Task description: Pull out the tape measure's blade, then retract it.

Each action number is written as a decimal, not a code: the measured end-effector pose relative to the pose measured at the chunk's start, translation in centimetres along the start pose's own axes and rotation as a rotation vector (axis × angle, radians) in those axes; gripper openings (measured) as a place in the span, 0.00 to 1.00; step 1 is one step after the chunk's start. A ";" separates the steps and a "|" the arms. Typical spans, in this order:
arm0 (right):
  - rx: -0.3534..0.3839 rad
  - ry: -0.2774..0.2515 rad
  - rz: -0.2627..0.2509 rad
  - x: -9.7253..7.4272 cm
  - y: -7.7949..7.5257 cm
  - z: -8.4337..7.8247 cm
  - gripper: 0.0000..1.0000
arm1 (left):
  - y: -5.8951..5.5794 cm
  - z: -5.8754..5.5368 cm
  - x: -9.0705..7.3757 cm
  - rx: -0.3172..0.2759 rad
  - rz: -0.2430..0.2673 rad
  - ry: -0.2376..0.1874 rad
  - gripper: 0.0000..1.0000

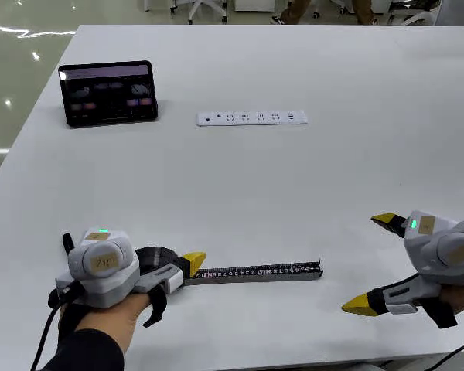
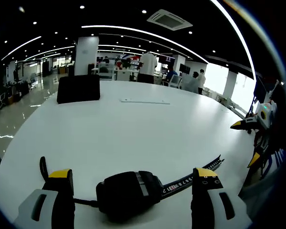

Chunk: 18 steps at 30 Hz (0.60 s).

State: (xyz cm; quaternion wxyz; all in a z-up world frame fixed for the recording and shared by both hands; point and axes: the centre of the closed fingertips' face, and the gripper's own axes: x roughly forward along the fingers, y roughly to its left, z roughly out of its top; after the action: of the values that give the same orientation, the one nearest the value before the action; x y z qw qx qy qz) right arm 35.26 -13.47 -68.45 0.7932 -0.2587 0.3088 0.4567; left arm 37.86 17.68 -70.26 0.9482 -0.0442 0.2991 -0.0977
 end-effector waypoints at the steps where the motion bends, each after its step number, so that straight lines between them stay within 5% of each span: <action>1: -0.039 0.017 0.016 0.3 0.1 0.1 1.00 | 0.3 0.3 0.1 0.043 0.012 -0.032 1.00; 7: -0.119 0.091 0.100 2.5 0.1 -0.3 0.92 | 0.5 -1.2 0.7 0.041 0.034 0.022 1.00; 10: -0.157 0.113 0.125 3.6 -0.1 -0.1 0.86 | 0.2 -1.3 0.7 0.036 0.024 0.017 1.00; 14: -0.231 0.190 0.242 4.7 0.6 -1.1 0.69 | 0.3 -1.4 0.9 0.000 0.019 0.009 1.00; 18: -0.266 0.231 0.276 5.8 0.4 -1.5 0.59 | 0.7 -1.2 1.3 0.003 0.028 -0.019 1.00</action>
State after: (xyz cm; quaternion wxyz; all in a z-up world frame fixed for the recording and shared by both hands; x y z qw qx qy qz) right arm 36.78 -11.04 -73.72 0.6416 -0.3669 0.3670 0.5649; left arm 38.31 18.10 -72.08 0.9522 -0.0396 0.2907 -0.0846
